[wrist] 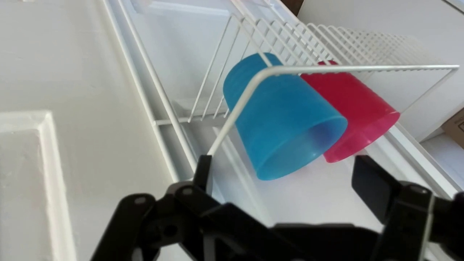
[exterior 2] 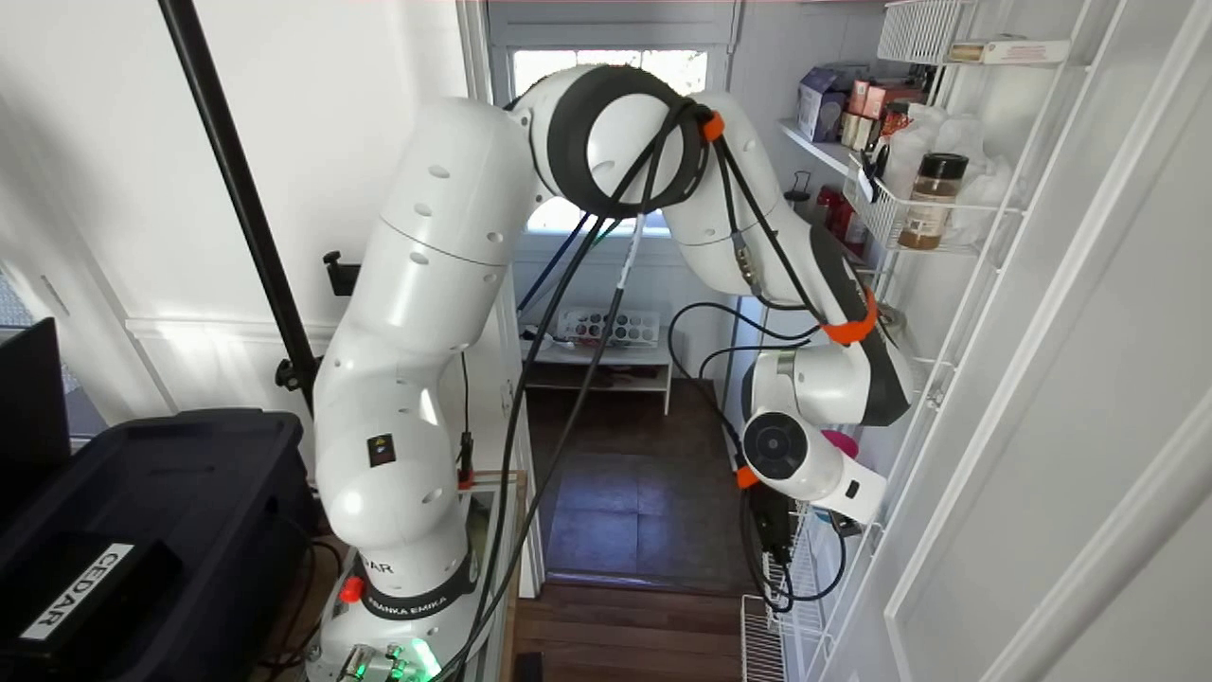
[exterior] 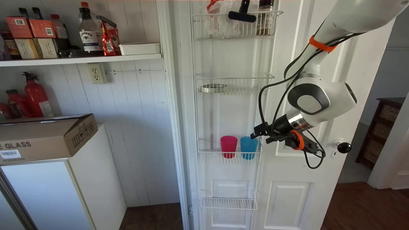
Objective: Put the blue cup in the pink cup
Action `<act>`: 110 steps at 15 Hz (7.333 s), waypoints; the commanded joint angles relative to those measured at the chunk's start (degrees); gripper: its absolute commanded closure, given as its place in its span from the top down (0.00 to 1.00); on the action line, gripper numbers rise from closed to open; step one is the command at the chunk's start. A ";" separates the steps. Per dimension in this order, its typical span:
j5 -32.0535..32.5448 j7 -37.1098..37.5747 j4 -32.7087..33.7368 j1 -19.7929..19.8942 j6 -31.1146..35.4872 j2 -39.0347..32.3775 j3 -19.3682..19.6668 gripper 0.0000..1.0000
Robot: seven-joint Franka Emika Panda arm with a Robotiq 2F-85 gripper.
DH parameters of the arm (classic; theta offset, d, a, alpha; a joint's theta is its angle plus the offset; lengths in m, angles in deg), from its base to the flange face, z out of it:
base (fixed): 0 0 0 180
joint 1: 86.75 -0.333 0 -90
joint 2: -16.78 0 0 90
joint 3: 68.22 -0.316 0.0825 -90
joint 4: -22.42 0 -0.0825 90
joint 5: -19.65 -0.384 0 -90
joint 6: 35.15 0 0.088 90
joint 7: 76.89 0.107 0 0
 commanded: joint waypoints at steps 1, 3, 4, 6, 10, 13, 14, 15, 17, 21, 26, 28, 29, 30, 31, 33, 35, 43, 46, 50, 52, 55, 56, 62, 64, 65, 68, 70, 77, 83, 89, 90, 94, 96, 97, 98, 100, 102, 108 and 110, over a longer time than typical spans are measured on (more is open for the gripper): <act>-3.53 -1.90 1.50 -0.30 -1.71 -2.24 0.44 0.74; -3.94 -1.96 1.85 -0.37 -2.22 -2.97 0.47 0.61; -4.21 -2.02 1.98 -0.42 -2.34 -3.25 0.50 0.60; -4.89 -2.26 2.07 -0.49 -2.05 -3.57 0.95 0.51; -5.35 -2.16 2.05 -0.55 -1.76 -3.67 1.51 0.29; -5.30 -2.22 1.91 -0.79 -1.42 -3.33 1.72 0.27; -5.15 -2.15 1.82 -0.81 -1.35 -3.20 1.73 0.31; -5.10 -2.16 1.77 -0.85 -1.28 -3.14 1.75 0.32; -4.94 -2.08 1.68 -0.87 -1.15 -3.00 1.75 0.19; -5.05 -2.45 0.63 -0.76 -1.27 -1.86 2.05 0.00; -5.48 -3.82 -2.40 -0.64 -1.79 1.20 3.11 0.01; -6.07 -5.09 -3.76 -0.82 -1.91 2.84 3.79 0.01; -6.55 -6.08 -4.49 -0.85 -2.56 3.93 4.11 0.01; -7.07 -6.92 -5.11 -0.82 -3.39 4.89 4.27 0.01; -7.74 -8.04 -5.54 -0.87 -3.94 5.75 4.39 0.01; -8.39 -9.47 -6.66 -0.64 -6.00 7.39 4.37 0.01; -9.20 -11.41 -7.29 3.31 -7.36 8.74 0.60 0.01; -9.14 -12.48 -9.35 9.07 -18.75 8.38 -4.45 0.01; -9.23 -12.80 -9.48 10.27 -22.42 7.27 -5.53 0.01; -8.81 -12.38 -8.79 10.99 -24.76 5.26 -6.44 0.01; -9.22 -12.65 -8.14 10.82 -24.30 4.28 -6.51 0.01; -9.98 -13.67 -6.97 10.29 -23.20 2.90 -6.46 0.01; -10.49 -14.18 -6.73 10.23 -23.27 2.57 -6.42 0.01; -13.08 -17.37 -5.17 10.99 -25.24 1.16 -5.90 0.01; -11.78 -16.78 -4.76 11.62 -25.75 1.06 -5.67 0.01; -11.75 -17.00 -4.67 11.90 -26.11 1.10 -5.62 0.01; -12.38 -17.35 -4.62 12.40 -27.97 0.61 -6.10 0.01; -12.29 -16.79 -4.51 12.53 -29.54 -0.20 -6.54 0.01; -12.46 -16.75 -3.31 12.03 -31.07 -3.22 -7.08 0.01; -12.42 -16.64 -1.65 11.10 -26.29 -3.63 -6.83 0.01; -12.36 -16.46 -0.15 9.30 -20.66 -3.93 -7.30 0.01; -12.29 -16.35 0.03 8.83 -19.30 -3.94 -7.39 0.01; -12.25 -16.25 1.14 7.73 -15.70 -3.72 -7.25 0.01; -12.22 -16.54 1.85 7.62 -13.51 -3.32 -6.64 0.01; -12.30 -16.72 2.07 7.58 -12.61 -3.12 -6.46 0.01; -12.28 -16.83 2.38 7.51 -11.40 -2.95 -6.25 0.01; -12.21 -16.79 2.77 7.25 -9.35 -2.94 -6.07 0.01; -12.25 -16.76 3.03 6.98 -8.84 -3.22 -6.25 0.01; -11.86 -16.03 3.50 6.12 -10.13 -4.13 -7.10 0.24; -11.88 -15.93 3.63 5.90 -10.26 -4.30 -7.19 0.33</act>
